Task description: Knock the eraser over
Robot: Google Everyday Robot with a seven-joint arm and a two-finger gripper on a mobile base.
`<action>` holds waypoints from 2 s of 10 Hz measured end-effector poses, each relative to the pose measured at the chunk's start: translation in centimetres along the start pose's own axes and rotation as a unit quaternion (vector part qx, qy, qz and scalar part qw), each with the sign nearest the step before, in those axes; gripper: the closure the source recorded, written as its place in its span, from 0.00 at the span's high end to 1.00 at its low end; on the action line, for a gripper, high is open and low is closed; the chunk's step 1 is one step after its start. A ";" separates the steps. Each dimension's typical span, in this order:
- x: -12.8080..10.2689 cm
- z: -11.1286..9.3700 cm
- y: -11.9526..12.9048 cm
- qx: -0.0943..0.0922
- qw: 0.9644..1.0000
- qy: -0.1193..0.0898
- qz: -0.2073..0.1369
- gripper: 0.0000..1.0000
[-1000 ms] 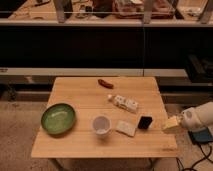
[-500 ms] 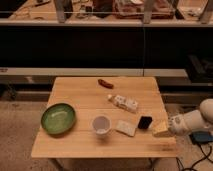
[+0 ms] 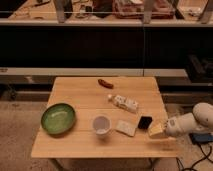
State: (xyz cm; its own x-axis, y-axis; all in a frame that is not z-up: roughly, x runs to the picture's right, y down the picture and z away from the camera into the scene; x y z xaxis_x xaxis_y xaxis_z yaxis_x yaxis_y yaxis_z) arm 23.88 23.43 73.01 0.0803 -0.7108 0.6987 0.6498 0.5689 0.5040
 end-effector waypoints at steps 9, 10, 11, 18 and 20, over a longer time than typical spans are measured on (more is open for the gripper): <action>2.5 3.3 1.6 0.008 1.000 -0.009 0.003 0.00; 3.5 3.7 1.2 0.009 1.000 -0.010 -0.003 0.00; 4.4 3.9 0.9 0.010 1.000 -0.009 -0.008 0.00; 14.8 1.6 -3.9 0.041 0.997 0.046 -0.053 0.08; 14.9 1.9 -4.2 0.041 0.997 0.044 -0.054 0.24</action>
